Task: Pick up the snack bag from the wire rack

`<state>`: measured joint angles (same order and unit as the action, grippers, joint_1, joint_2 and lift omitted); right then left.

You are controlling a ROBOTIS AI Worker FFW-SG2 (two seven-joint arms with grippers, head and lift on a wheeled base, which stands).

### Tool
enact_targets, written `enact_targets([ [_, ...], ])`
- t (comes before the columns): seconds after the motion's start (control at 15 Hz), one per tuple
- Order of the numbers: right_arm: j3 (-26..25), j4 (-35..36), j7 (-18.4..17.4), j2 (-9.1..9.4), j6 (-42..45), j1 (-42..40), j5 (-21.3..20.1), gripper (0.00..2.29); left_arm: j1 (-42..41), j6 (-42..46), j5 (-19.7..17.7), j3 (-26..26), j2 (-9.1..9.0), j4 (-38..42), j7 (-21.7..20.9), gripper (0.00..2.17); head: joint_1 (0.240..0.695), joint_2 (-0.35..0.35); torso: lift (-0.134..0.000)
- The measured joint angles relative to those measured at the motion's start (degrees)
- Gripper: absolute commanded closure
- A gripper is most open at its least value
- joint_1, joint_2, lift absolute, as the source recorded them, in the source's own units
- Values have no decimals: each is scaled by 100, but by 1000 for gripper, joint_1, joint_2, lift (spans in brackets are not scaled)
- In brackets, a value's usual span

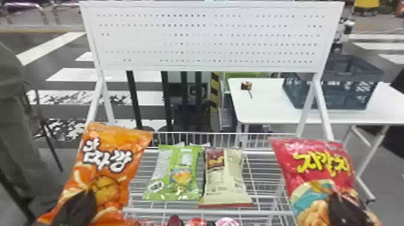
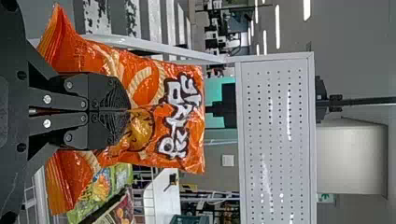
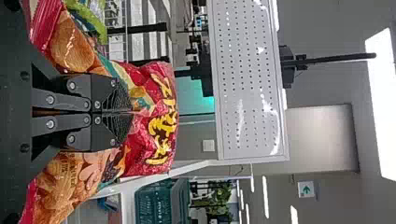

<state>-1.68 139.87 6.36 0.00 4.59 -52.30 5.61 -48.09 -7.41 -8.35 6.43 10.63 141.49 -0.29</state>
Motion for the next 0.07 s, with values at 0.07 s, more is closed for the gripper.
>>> enact_targets([
  [0.07, 0, 3, 16, 0, -13, -5, -4, 2138, -5, 5, 0, 4, 0, 5, 2, 1926, 499, 0, 0],
])
